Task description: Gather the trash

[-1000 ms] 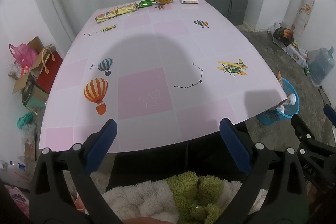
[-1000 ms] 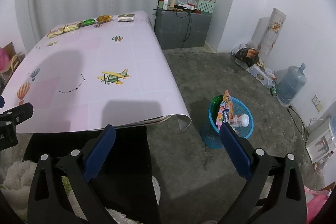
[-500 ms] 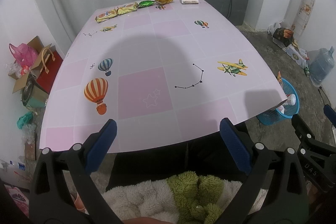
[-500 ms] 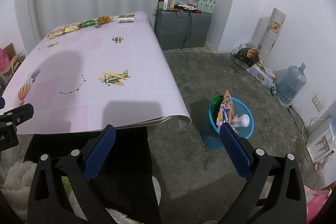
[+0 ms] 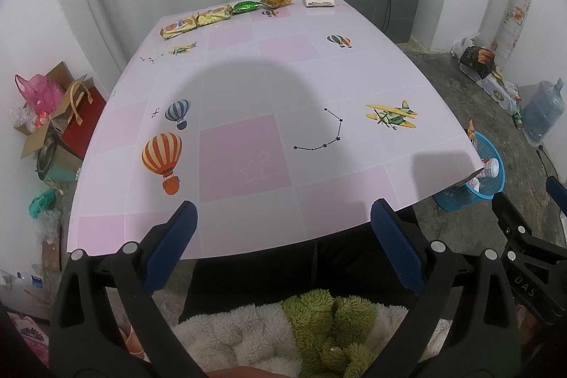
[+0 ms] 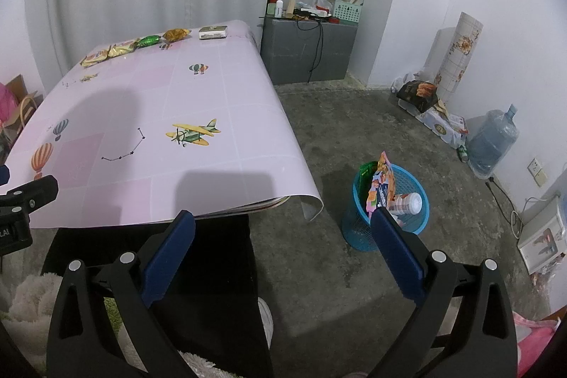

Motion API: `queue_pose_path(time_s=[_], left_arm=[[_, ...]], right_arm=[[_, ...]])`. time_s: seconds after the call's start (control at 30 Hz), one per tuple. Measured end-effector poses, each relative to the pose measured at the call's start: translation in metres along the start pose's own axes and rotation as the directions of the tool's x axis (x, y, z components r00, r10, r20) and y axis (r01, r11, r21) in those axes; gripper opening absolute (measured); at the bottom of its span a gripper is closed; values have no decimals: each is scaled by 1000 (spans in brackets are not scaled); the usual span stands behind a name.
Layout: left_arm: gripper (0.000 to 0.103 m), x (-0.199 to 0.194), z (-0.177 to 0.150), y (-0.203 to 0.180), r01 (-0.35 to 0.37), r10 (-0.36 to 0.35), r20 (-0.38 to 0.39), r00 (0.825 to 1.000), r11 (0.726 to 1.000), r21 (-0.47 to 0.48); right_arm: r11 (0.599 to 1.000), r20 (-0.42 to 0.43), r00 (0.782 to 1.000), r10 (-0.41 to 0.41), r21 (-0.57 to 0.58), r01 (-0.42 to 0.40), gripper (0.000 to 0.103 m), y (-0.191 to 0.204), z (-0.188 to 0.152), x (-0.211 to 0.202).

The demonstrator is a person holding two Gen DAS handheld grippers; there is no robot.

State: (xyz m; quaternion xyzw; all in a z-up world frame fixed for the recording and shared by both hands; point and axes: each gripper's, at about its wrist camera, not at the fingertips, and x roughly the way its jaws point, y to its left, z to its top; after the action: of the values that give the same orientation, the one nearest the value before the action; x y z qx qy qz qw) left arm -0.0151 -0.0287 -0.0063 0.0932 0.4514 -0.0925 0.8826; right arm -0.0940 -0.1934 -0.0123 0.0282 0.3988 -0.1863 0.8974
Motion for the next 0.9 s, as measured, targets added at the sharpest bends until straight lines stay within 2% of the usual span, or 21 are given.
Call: queue_pose_path(time_s=[0.9], left_arm=[[94, 0, 0, 1, 0, 0, -1, 1000, 1000, 2]], right_arm=[[1000, 1, 1000, -2, 6, 2, 96, 4, 0, -1]])
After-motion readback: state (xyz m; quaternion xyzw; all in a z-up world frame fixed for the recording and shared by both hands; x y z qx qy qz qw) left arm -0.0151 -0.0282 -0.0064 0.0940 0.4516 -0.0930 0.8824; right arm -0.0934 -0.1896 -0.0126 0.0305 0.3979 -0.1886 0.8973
